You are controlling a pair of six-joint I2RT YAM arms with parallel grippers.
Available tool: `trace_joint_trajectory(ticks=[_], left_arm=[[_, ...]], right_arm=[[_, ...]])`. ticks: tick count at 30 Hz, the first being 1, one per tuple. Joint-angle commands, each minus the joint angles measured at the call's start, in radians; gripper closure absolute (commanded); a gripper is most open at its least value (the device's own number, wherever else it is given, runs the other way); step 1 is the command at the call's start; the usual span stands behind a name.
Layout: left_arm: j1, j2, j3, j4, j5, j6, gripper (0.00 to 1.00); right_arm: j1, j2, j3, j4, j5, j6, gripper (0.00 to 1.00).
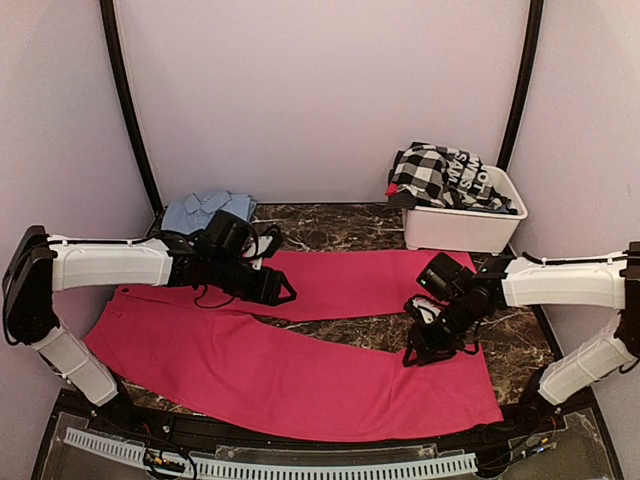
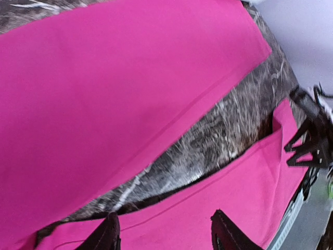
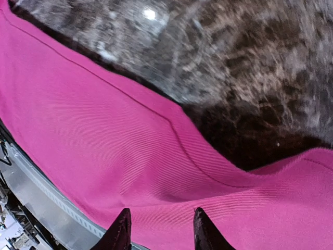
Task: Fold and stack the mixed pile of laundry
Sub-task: Smooth out the flattened T-shirt at the center of the board.
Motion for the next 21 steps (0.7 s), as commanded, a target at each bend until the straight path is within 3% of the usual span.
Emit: trace_joint_trajectory(ticks=[1, 7, 15, 21], left_arm=[[-0.096, 0.072, -0.041, -0.039, 0.035, 0.017, 0.43], [-0.115, 0.094, -0.112, -0.004, 0.042, -0.026, 0.50], [-0.116, 0.083, -0.174, 0.004, 0.000, -0.049, 0.57], [-0.116, -0.001, -0.193, -0.040, -0.096, -0.059, 0.47]], right_arm=[[0.003, 0.032, -0.044, 0.034, 0.015, 0.078, 0.64], [-0.041, 0.150, -0.039, 0.095, 0.021, 0.050, 0.69], [-0.067, 0.352, 0.078, 0.013, 0.108, -0.077, 0.73], [-0.174, 0.380, 0.115, -0.024, 0.128, -0.108, 0.72]])
